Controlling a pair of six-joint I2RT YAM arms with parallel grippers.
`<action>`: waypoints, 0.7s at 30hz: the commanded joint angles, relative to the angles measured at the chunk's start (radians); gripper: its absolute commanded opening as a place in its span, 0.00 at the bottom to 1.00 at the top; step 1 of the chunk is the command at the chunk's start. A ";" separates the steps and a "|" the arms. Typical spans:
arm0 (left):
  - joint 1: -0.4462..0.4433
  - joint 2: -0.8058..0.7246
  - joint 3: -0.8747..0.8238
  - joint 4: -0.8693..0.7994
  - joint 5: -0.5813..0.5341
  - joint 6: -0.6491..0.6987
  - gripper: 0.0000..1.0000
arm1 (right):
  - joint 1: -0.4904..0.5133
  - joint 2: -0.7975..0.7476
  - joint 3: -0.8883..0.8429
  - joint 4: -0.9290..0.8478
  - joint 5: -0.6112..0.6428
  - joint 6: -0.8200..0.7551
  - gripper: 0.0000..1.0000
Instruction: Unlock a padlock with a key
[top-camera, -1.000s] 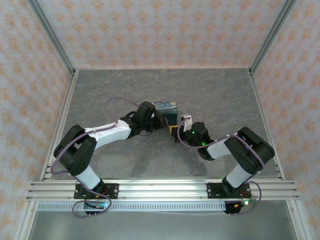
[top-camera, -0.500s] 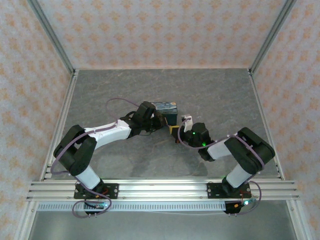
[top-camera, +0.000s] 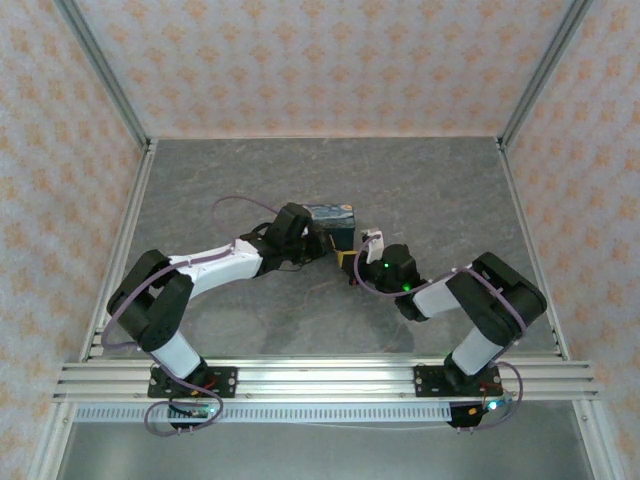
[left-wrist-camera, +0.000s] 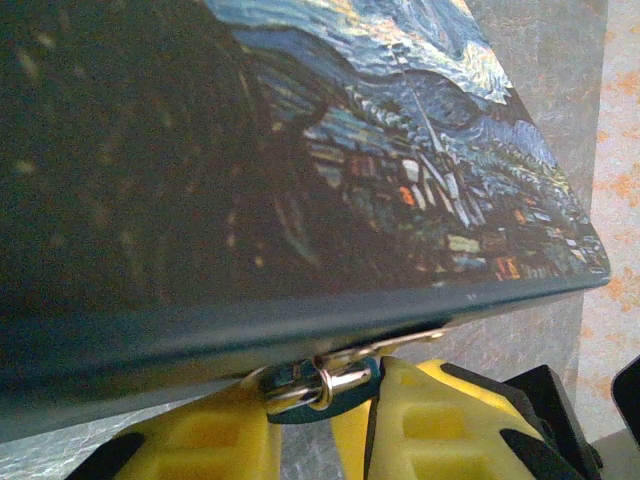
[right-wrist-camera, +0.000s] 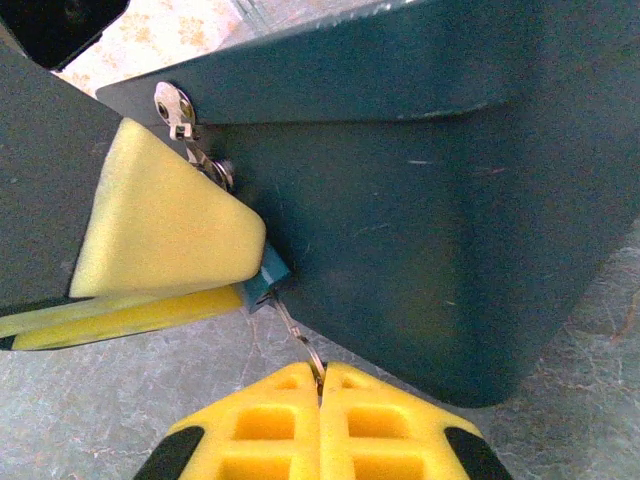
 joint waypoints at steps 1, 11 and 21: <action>-0.010 -0.002 0.032 0.007 0.006 -0.001 0.24 | 0.005 0.012 0.030 0.067 -0.026 0.010 0.00; -0.013 -0.010 0.035 0.002 0.009 0.000 0.24 | 0.004 0.046 0.040 0.100 -0.009 0.012 0.00; -0.012 -0.015 0.035 -0.010 0.011 0.009 0.24 | 0.004 0.080 0.061 0.115 0.005 0.005 0.00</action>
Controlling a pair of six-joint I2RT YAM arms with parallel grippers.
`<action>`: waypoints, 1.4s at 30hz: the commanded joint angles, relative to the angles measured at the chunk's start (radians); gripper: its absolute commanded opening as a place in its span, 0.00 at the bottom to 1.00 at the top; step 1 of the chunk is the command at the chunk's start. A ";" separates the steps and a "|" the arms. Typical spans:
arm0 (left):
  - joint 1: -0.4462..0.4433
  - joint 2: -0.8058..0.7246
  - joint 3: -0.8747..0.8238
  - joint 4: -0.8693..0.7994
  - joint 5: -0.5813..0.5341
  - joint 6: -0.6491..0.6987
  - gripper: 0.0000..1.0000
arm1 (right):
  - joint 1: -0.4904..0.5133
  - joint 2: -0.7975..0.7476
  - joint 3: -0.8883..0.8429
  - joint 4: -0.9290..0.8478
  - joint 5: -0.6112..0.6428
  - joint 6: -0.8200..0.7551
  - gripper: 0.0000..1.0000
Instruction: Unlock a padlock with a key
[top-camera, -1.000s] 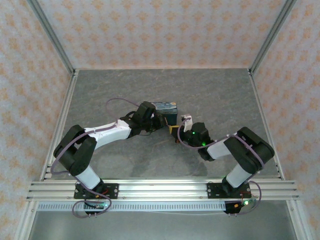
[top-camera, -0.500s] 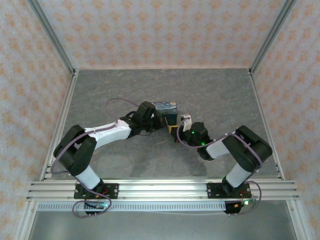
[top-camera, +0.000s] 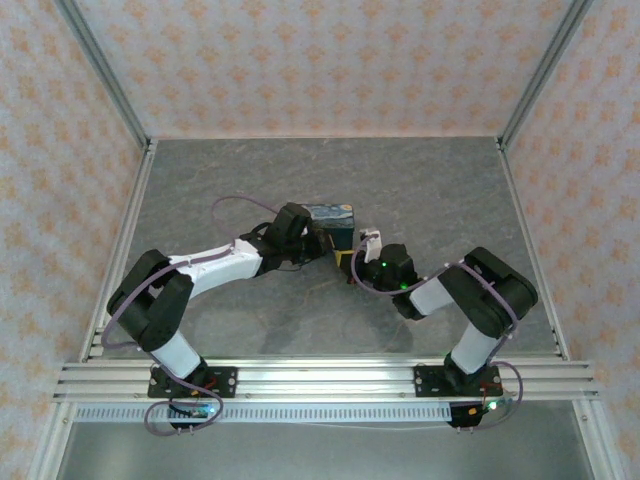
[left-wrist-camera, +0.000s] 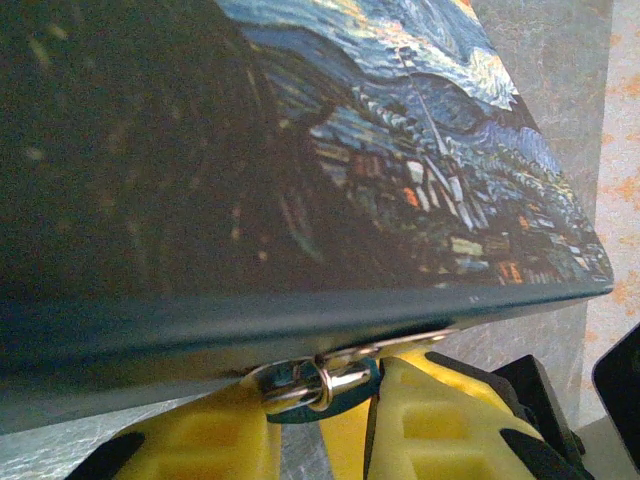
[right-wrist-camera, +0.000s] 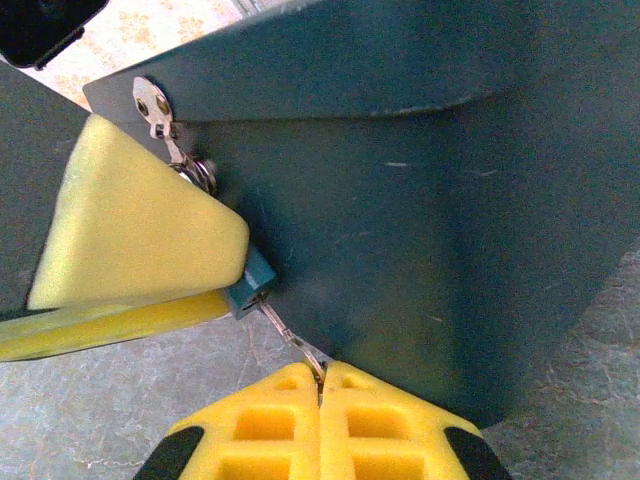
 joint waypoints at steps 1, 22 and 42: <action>-0.012 -0.016 0.036 -0.004 0.015 0.009 0.24 | 0.004 0.019 0.044 0.070 0.009 -0.009 0.00; -0.013 -0.012 0.032 -0.006 0.021 0.016 0.24 | 0.004 0.044 0.153 0.079 -0.050 0.033 0.00; 0.002 -0.035 -0.001 0.027 0.012 0.004 0.27 | 0.000 0.056 0.213 -0.042 -0.072 0.125 0.00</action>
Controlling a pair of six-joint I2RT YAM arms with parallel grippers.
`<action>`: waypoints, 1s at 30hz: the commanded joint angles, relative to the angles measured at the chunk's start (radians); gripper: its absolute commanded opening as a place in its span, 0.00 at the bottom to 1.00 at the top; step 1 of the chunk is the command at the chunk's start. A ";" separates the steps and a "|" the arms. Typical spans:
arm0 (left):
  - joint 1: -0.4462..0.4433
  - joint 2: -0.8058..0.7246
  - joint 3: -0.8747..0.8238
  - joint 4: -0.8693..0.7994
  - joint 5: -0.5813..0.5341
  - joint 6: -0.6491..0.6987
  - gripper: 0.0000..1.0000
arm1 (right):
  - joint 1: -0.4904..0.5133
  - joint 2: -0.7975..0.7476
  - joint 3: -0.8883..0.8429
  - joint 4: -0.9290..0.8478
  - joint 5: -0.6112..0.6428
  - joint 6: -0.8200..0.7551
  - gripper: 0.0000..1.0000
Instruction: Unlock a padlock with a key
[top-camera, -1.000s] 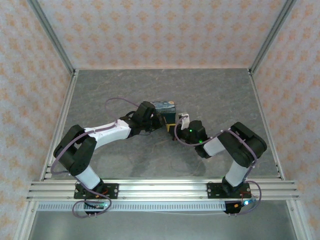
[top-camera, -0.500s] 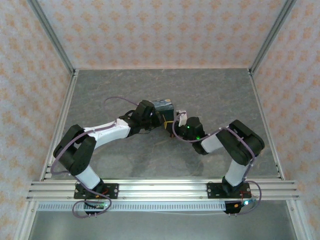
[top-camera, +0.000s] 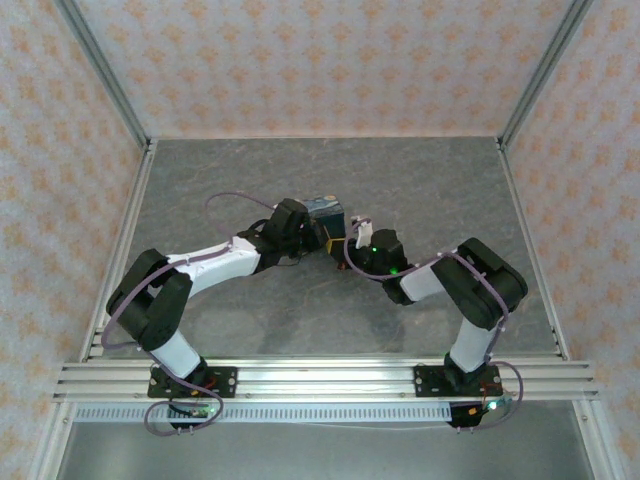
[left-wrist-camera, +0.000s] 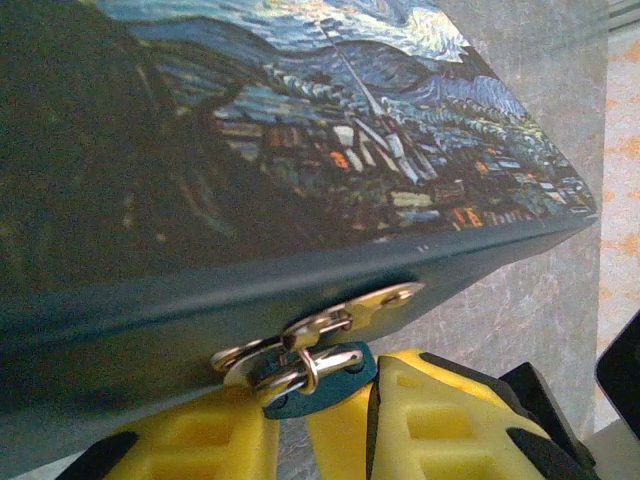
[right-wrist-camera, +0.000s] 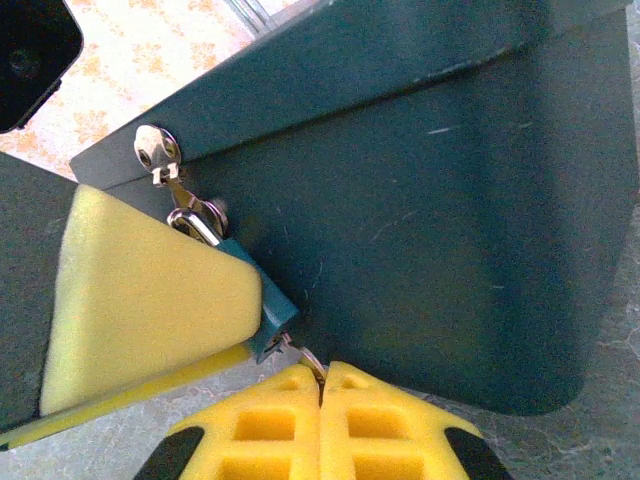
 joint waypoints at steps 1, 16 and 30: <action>-0.019 -0.038 -0.012 0.010 0.088 0.004 0.28 | 0.009 -0.012 0.052 0.023 -0.034 0.062 0.00; 0.013 -0.088 -0.093 0.064 0.075 -0.003 0.46 | 0.022 -0.027 0.068 -0.208 0.014 0.247 0.00; 0.074 -0.245 -0.327 0.227 0.050 -0.118 0.56 | 0.086 -0.074 0.106 -0.362 0.049 0.317 0.00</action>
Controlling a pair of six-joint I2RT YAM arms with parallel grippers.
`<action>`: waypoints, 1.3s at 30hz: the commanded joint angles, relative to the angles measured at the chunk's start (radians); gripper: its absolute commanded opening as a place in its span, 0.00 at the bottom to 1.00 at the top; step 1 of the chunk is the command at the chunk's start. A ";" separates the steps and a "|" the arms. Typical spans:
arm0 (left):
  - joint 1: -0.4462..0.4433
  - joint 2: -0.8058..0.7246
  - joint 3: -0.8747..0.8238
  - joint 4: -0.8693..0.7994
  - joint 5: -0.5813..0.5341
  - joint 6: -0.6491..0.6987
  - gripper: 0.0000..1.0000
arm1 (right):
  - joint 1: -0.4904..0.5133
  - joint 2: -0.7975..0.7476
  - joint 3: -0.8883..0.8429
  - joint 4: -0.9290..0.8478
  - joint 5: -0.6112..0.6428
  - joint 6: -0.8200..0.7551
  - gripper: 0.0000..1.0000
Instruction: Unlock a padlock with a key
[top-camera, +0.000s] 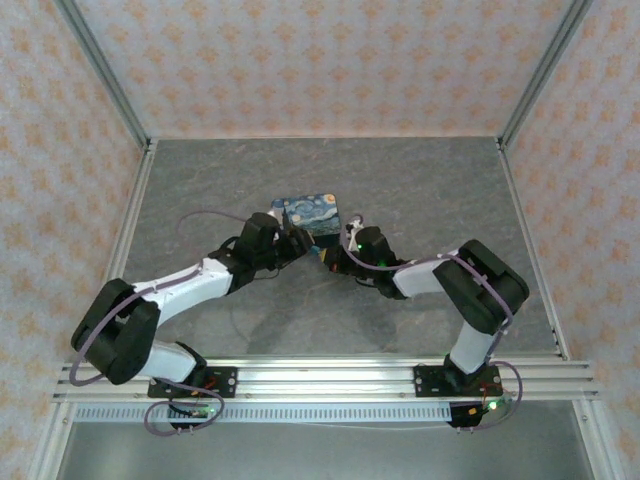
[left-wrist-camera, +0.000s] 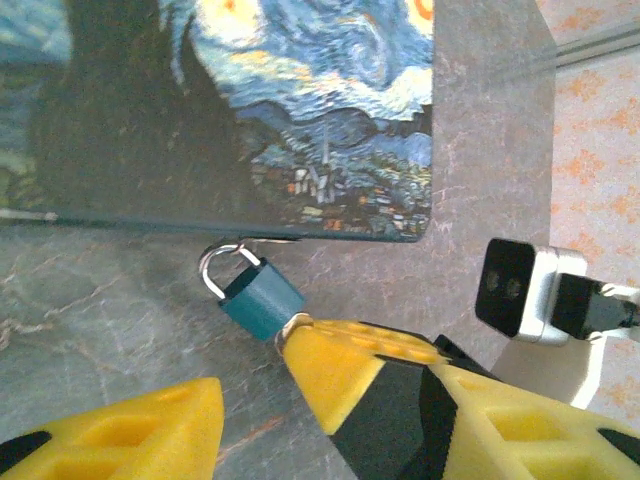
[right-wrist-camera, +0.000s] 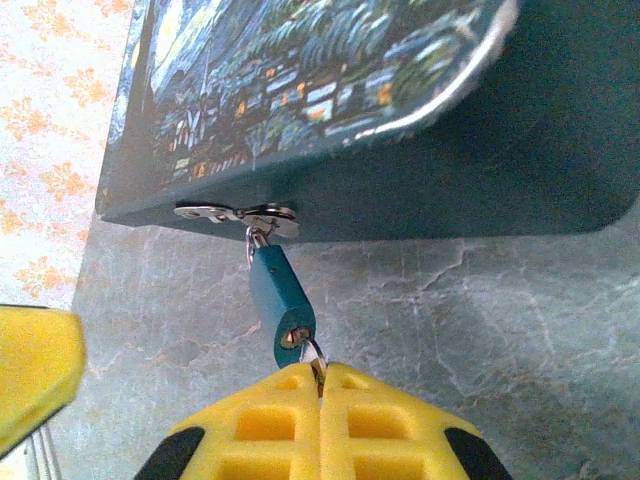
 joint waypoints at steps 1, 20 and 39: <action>0.003 -0.006 -0.084 0.147 -0.010 -0.090 0.56 | 0.032 -0.047 0.009 -0.012 0.034 0.079 0.00; 0.003 0.150 -0.165 0.437 -0.015 -0.253 0.48 | 0.090 -0.059 0.033 -0.003 0.107 0.273 0.00; -0.003 0.191 -0.157 0.460 -0.024 -0.296 0.35 | 0.119 -0.037 0.050 0.056 0.093 0.359 0.00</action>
